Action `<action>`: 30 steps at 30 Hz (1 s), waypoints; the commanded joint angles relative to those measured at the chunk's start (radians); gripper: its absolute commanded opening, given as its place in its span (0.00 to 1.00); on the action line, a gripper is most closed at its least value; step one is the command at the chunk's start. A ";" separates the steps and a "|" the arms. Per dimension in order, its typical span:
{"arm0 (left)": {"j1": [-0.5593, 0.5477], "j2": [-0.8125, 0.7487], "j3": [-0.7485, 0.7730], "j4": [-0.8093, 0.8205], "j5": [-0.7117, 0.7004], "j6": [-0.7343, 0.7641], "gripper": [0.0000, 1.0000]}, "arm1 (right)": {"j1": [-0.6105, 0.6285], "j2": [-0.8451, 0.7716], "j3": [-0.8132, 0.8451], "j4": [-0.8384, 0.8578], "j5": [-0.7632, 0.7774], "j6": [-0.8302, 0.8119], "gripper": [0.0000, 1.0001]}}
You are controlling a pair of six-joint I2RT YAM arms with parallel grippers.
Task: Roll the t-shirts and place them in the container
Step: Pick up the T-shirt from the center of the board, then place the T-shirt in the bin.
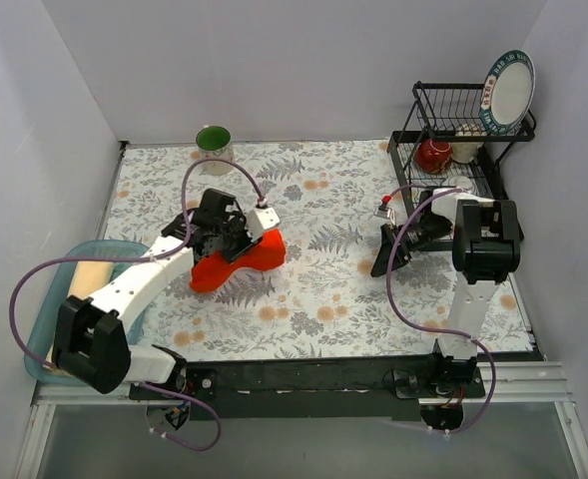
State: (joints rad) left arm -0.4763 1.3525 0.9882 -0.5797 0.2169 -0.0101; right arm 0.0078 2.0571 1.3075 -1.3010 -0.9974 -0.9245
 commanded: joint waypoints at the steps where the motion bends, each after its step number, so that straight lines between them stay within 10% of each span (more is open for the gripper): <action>1: 0.099 -0.124 0.088 -0.091 -0.034 -0.050 0.00 | 0.063 -0.081 -0.027 0.023 -0.017 -0.060 0.98; 15: 0.470 -0.375 0.020 -0.092 -0.479 0.068 0.00 | 0.167 -0.074 -0.036 0.017 -0.001 -0.042 0.98; 30: 0.814 -0.510 -0.275 0.199 -0.570 0.346 0.00 | 0.219 -0.198 -0.142 -0.003 0.106 -0.042 0.98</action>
State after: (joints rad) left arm 0.2928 0.8921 0.7792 -0.5327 -0.3161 0.2337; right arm 0.2169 1.9274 1.1870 -1.2713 -0.9352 -0.9524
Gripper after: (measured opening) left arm 0.241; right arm 0.984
